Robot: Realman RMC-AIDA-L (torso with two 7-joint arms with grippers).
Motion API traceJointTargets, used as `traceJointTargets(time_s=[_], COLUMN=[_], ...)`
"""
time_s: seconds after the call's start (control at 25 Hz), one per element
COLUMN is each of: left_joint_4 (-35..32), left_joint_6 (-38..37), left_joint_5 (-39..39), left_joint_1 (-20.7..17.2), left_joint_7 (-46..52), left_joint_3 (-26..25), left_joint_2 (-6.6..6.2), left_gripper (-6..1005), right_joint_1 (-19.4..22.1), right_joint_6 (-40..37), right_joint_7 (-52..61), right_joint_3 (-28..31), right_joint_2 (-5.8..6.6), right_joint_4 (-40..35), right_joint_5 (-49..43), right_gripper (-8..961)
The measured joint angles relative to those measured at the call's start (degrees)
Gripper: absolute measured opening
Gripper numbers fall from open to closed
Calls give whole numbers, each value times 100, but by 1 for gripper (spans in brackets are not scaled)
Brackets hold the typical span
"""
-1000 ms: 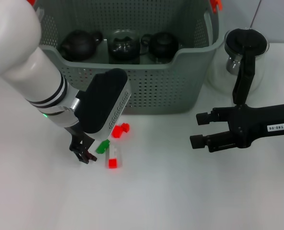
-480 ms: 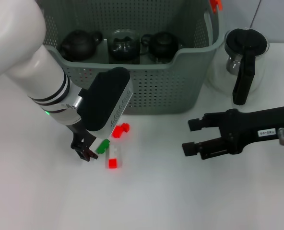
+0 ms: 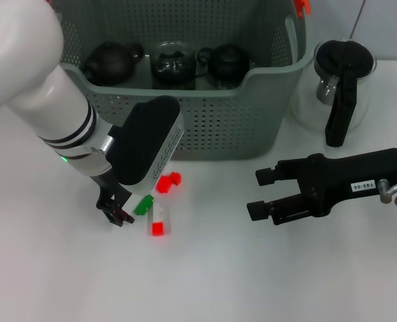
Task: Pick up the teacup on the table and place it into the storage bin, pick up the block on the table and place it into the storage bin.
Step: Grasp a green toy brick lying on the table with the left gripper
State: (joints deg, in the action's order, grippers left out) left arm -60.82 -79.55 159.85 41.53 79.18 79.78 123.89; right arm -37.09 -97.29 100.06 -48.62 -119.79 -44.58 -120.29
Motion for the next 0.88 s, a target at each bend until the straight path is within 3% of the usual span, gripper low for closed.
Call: traceJointTargets(time_s=[0.64,0.88], left_joint_4=[0,3], left_joint_6=[-69,-89], left_joint_5=[62,65], left_joint_1=[38,48], left_joint_7=[9,46], left_joint_3=[113,237], left_joint_2=[41,50], left_gripper=[642,563], right_joint_1=[2,0], right_joint_6=[92,105], right_joint_7=[29,7], right_joint_3=[14,27], right_joint_2=[0,0], right_joint_4=[-6,-7], right_joint_5=[7,14], right_gripper=[927,927])
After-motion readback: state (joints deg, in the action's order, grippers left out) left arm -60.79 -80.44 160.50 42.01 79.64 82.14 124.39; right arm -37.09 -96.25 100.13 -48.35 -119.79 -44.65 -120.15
